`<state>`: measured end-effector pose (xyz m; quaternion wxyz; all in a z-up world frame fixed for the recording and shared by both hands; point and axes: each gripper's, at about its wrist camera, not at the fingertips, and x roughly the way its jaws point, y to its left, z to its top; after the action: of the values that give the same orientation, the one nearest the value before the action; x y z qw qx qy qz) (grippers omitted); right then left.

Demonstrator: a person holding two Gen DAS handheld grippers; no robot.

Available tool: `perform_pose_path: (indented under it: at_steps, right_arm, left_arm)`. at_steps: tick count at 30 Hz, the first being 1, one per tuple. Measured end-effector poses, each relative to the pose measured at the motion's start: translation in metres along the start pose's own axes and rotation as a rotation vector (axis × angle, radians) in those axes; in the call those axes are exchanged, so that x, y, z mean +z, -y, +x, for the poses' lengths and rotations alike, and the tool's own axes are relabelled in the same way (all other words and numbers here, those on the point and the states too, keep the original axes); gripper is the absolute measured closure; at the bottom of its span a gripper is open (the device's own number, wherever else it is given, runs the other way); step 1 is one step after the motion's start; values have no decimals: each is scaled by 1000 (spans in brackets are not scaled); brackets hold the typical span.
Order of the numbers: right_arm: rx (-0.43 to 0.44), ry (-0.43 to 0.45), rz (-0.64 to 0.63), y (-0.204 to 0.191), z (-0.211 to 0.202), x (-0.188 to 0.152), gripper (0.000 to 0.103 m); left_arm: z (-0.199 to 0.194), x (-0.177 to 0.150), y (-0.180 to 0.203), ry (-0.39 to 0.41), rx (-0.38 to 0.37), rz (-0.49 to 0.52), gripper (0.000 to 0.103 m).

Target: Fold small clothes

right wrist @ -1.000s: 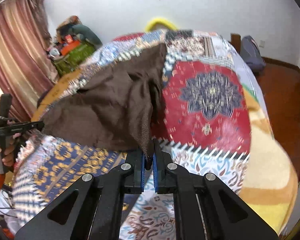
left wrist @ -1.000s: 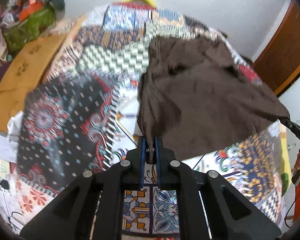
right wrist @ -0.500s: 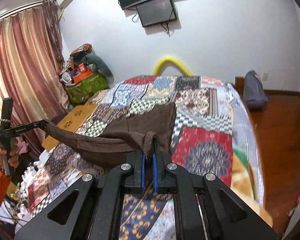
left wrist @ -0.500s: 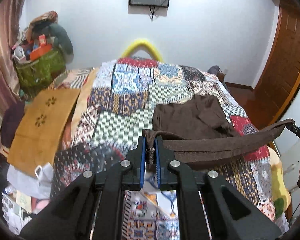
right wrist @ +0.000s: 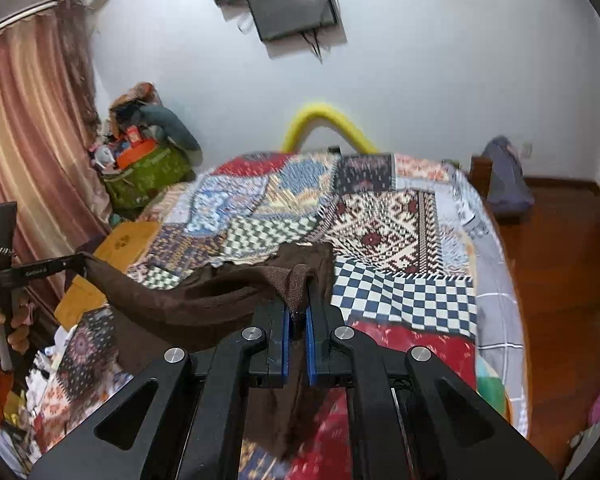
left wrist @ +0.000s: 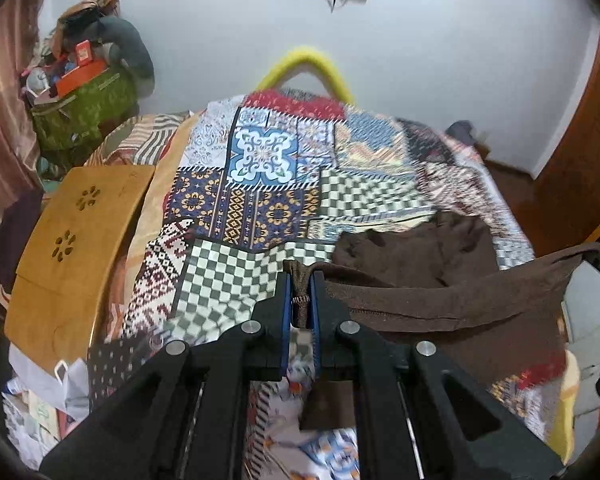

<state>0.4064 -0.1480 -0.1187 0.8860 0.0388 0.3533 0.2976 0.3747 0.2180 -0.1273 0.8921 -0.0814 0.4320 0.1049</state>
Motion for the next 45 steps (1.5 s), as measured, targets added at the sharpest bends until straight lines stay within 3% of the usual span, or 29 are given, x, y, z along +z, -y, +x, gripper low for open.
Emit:
perform_pose_path:
  at_steps: [6, 12, 14, 15, 17, 18, 19, 21, 24, 30, 39, 42, 44, 45]
  right_arm:
    - [-25, -82, 53, 27, 68, 19, 98]
    - [-34, -184, 78, 49, 129, 34, 97]
    - [-40, -191, 81, 49, 137, 39, 96]
    - [-47, -178, 86, 51, 138, 43, 92]
    - [-54, -143, 105, 52, 130, 47, 71]
    - [-58, -128, 111, 51, 127, 49, 56]
    - [-52, -97, 109, 50, 117, 48, 53]
    - [-45, -72, 79, 46, 110, 46, 53]
    - [-39, -76, 32, 35, 91, 31, 53]
    - [-9, -116, -14, 19, 61, -20, 52]
    - [75, -195, 93, 11, 56, -92, 51]
    - [102, -200, 131, 10, 65, -97, 51]
    - [119, -192, 171, 11, 72, -97, 57]
    - [128, -195, 193, 13, 77, -96, 68]
  left_arm:
    - [74, 23, 0, -87, 54, -1, 95]
    - [151, 36, -21, -197, 56, -91, 94]
    - [164, 38, -22, -208, 88, -90, 93]
    - [167, 38, -22, -205, 120, -79, 90]
    - [166, 40, -19, -197, 148, -61, 76]
    - [163, 39, -20, -184, 142, -56, 65]
    - [156, 37, -19, -159, 128, -52, 54]
    - [140, 32, -17, -115, 107, -39, 41]
    - [118, 15, -11, -99, 72, 6, 35]
    - [91, -39, 2, -166, 22, 95, 34]
    - [91, -109, 7, -284, -86, 46, 34]
    - [98, -112, 7, -308, -118, -5, 46]
    - [99, -108, 9, -305, -144, -24, 60]
    - [99, -106, 10, -304, -160, -30, 76]
